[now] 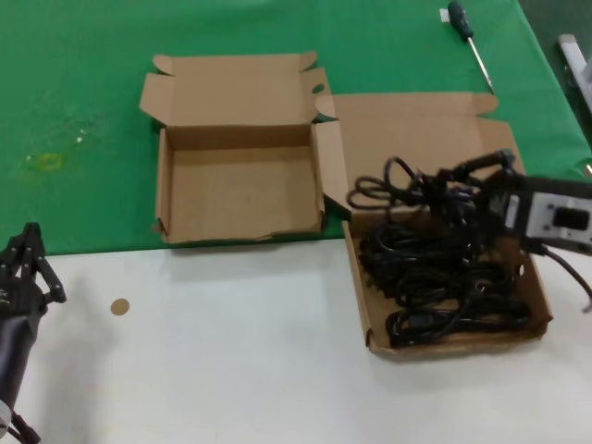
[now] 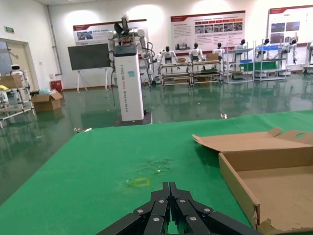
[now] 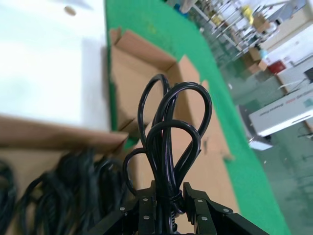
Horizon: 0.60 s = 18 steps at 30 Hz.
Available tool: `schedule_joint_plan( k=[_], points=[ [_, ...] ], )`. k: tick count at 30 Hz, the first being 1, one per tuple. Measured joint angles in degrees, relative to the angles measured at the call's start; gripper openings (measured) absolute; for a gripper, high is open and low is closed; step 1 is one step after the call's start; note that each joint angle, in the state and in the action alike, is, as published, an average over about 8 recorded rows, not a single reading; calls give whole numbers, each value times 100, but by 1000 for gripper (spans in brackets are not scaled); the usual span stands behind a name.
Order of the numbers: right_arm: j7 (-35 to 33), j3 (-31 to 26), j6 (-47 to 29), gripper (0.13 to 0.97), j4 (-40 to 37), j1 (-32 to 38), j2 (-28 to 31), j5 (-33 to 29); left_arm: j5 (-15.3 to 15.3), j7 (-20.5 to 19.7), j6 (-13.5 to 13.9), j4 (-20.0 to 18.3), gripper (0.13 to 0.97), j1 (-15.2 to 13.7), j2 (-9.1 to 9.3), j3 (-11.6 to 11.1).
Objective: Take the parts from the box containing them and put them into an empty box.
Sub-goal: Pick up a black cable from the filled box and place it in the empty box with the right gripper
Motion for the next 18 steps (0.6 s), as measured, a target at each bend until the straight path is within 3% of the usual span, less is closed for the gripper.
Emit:
schedule_joint_plan(
  k=[18],
  points=[
    [857, -920, 98, 248, -495, 1456, -1685, -1137, 0, 0, 0, 0, 152, 0, 0, 0]
  ],
)
